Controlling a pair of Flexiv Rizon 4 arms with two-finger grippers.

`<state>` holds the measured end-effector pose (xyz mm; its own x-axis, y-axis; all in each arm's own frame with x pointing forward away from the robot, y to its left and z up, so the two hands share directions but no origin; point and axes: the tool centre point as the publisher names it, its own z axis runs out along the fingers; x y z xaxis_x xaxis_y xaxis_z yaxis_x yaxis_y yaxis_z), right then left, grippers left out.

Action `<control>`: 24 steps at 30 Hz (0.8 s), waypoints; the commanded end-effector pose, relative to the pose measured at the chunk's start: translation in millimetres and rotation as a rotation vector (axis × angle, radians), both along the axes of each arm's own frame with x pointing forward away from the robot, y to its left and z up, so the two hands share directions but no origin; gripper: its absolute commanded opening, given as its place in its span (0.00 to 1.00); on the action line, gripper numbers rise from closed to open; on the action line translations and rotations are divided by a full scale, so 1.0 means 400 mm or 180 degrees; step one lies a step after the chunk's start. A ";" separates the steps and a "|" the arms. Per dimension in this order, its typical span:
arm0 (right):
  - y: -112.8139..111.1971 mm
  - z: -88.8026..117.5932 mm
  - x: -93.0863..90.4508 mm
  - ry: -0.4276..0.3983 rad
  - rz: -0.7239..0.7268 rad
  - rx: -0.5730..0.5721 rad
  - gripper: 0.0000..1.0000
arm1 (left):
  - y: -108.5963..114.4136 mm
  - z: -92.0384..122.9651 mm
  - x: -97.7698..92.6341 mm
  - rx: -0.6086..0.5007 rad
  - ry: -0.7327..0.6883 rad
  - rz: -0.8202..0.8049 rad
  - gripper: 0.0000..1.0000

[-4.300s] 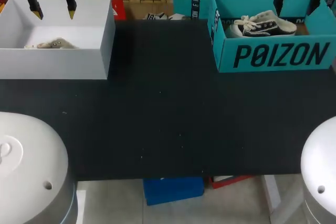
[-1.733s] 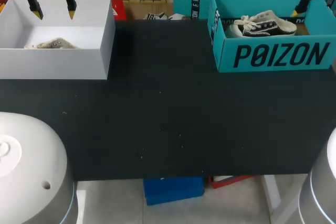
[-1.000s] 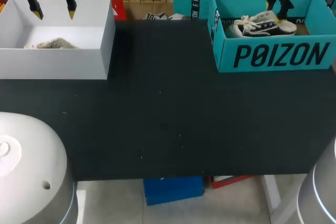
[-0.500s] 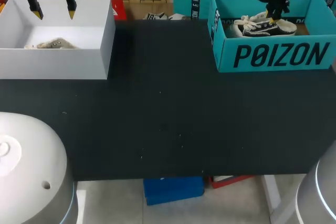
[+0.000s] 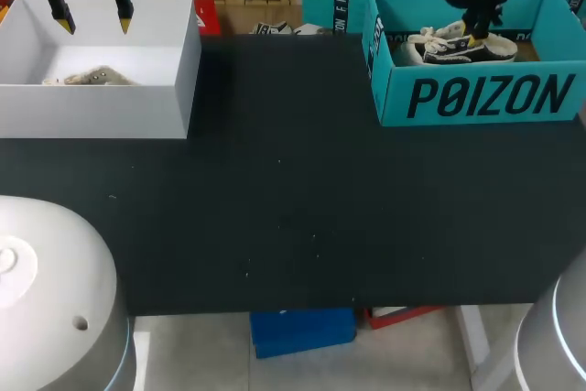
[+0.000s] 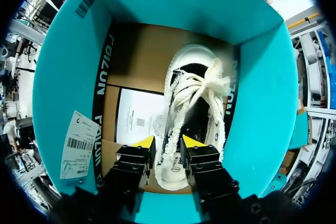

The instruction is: Take the shoe out of the shoebox, open the shoe tongue, remove and reinsert the insole, then place the shoe into the shoebox

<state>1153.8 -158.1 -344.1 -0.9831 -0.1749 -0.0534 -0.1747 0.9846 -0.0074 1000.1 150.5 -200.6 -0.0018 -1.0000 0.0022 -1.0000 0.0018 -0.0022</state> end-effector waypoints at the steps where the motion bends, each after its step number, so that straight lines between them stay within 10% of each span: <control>1: -0.001 -0.019 0.003 0.0022 -0.0013 0.0014 0.28 | 0.000 0.001 0.000 0.0003 0.0004 0.0002 1.00; 24: -0.015 -0.116 0.022 0.0087 -0.0034 0.0073 0.26 | 0.000 0.001 0.000 0.0003 0.0004 0.0002 1.00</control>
<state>1154.2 -166.0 -384.0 -0.9857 -0.1633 -0.0421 -0.1642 0.9863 0.0181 1000.1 150.5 -200.6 -0.0019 -1.0000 0.0022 -1.0000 0.0018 -0.0022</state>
